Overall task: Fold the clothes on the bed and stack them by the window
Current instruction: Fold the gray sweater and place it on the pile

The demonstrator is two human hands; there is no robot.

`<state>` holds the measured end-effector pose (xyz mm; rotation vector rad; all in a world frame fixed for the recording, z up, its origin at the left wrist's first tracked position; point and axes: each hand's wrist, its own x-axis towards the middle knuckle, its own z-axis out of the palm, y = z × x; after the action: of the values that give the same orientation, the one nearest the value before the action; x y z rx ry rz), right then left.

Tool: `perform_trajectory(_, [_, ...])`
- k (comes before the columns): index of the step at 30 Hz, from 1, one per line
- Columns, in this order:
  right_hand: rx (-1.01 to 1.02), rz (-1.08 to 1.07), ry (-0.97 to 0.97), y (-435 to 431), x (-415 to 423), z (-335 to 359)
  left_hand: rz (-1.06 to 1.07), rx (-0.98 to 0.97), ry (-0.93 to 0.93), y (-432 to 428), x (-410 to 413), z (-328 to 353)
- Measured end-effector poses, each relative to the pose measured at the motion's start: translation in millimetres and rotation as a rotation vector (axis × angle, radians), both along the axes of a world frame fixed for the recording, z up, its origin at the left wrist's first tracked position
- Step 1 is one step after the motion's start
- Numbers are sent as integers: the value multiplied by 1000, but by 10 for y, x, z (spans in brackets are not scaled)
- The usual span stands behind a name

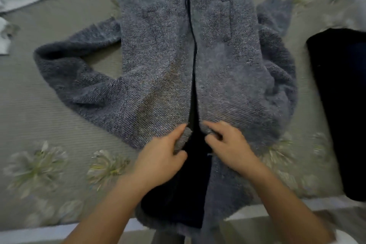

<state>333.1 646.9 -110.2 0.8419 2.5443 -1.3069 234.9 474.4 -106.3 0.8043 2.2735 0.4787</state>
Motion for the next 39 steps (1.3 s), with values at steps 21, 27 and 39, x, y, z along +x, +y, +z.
perform_trajectory(21, [-781,-728,-307,76,851,-176,925,199,-993,-292,423,-48])
perform_trajectory(27, [-454,-507,-380,-10,1089,-132,666,-35,-591,-658,700,71])
perform_trajectory(39, [-821,-344,-437,31,1232,167,183,-27,-828,-508,650,228])
